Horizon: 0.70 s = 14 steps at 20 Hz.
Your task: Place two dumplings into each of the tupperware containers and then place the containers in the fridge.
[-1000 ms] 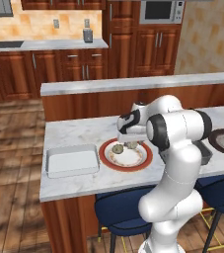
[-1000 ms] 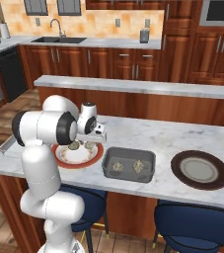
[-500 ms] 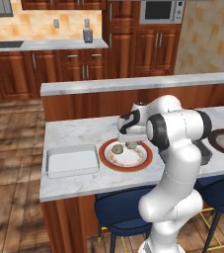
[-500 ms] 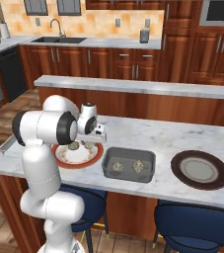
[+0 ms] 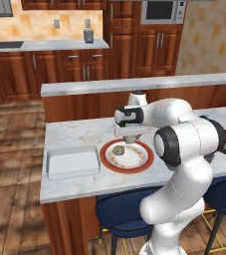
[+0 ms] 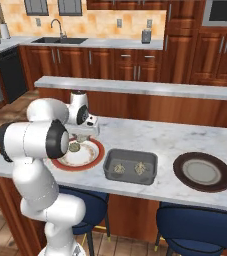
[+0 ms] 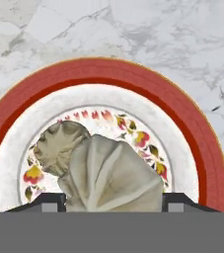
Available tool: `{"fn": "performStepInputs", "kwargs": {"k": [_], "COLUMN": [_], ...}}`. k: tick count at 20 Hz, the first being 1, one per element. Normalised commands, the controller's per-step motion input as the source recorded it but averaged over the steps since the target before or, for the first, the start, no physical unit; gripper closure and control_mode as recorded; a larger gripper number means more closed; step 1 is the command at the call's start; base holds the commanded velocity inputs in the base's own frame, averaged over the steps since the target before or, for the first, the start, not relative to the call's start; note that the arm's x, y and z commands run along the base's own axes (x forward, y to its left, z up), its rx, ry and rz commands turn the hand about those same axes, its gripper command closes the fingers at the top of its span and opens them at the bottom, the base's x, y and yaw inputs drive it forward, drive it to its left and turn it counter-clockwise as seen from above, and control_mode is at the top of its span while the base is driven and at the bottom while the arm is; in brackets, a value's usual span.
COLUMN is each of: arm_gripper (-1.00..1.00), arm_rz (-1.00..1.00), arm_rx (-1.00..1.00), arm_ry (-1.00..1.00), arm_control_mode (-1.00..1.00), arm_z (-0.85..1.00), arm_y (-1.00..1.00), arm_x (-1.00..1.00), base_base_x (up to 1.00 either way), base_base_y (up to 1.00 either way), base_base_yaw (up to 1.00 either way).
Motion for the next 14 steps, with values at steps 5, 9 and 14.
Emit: {"fn": "performStepInputs", "kwargs": {"k": [5,9,14], "arm_gripper": [1.0,1.0,1.0], "arm_rz": [0.0,0.0,0.06], "arm_rx": [0.0,0.0,0.0], "arm_ry": [0.0,0.0,0.01], "arm_control_mode": [-1.0,-1.0,-1.0], "arm_z": [0.62,0.03,-0.01], "arm_y": [0.68,0.92,0.95], "arm_x": [-0.6,-0.49,-0.04], "base_base_x": [0.0,0.0,0.0], "base_base_y": [0.0,0.0,0.0], "base_base_yaw": [0.0,0.0,0.0]}}
